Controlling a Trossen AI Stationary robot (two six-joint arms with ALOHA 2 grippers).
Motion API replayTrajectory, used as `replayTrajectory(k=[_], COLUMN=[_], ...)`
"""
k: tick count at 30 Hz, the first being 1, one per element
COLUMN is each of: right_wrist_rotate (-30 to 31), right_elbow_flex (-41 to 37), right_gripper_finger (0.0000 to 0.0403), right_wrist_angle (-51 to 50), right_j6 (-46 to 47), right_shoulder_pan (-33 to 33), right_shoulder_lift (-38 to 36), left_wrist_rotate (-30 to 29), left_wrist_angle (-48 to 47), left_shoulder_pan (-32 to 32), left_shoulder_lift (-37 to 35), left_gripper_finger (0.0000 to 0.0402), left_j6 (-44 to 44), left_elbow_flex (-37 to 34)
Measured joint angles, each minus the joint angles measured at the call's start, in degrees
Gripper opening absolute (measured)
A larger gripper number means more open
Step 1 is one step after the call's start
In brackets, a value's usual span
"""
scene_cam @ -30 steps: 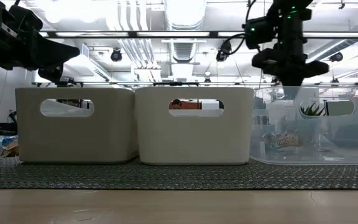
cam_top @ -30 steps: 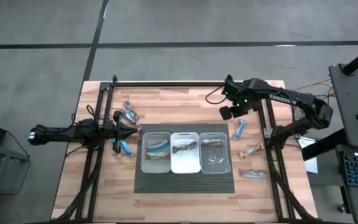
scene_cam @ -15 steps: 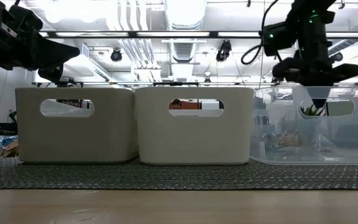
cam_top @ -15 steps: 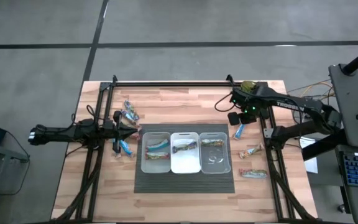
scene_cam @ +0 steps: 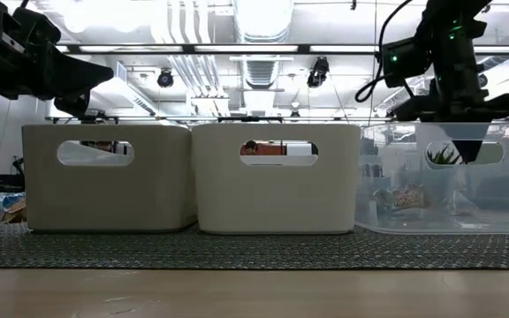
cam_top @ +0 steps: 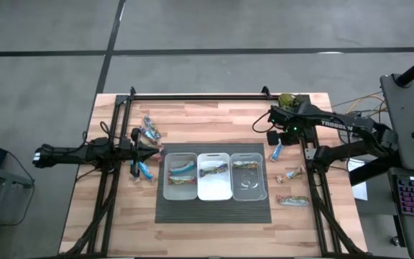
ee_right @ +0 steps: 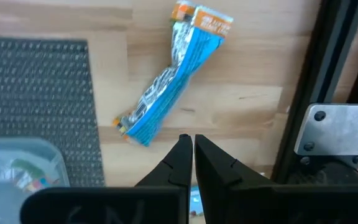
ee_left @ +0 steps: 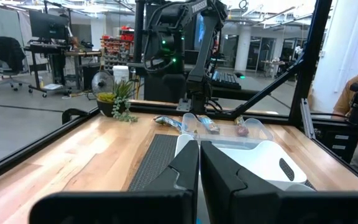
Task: Pick and place Granola Bars by type
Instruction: Put the yellow granola bar into the transparent bin
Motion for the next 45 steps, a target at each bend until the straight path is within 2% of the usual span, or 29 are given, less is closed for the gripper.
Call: replayTrajectory(k=[4, 15, 33, 38, 45], right_wrist_rotate=[2.1, 3.0, 4.9, 4.7, 3.6], right_elbow_flex=[-0.4, -2.6, -2.6, -2.6, -3.0], right_gripper_finger=[0.0008, 0.0008, 0.0011, 0.0038, 0.0105], right_wrist_angle=[0.3, 0.7, 4.8, 5.0, 7.2], right_j6=[3.4, 16.5, 28.7, 30.5, 30.5], right_shoulder_pan=[0.0, 1.7, 2.0, 2.0, 2.0], right_shoulder_lift=[0.0, 0.0, 0.0, 0.1, 1.4], left_wrist_rotate=[0.0, 0.0, 0.0, 0.0, 0.0], left_wrist_angle=[0.0, 0.0, 0.0, 0.0, 0.0], left_shoulder_pan=[0.0, 0.0, 0.0, 0.0, 0.0], left_shoulder_lift=[0.0, 0.0, 0.0, 0.0, 0.0], left_gripper_finger=[0.0, 0.0, 0.0, 0.0, 0.0], left_j6=[0.0, 0.0, 0.0, 0.0, 0.0], left_elbow_flex=[0.0, 0.0, 0.0, 0.0, 0.0])
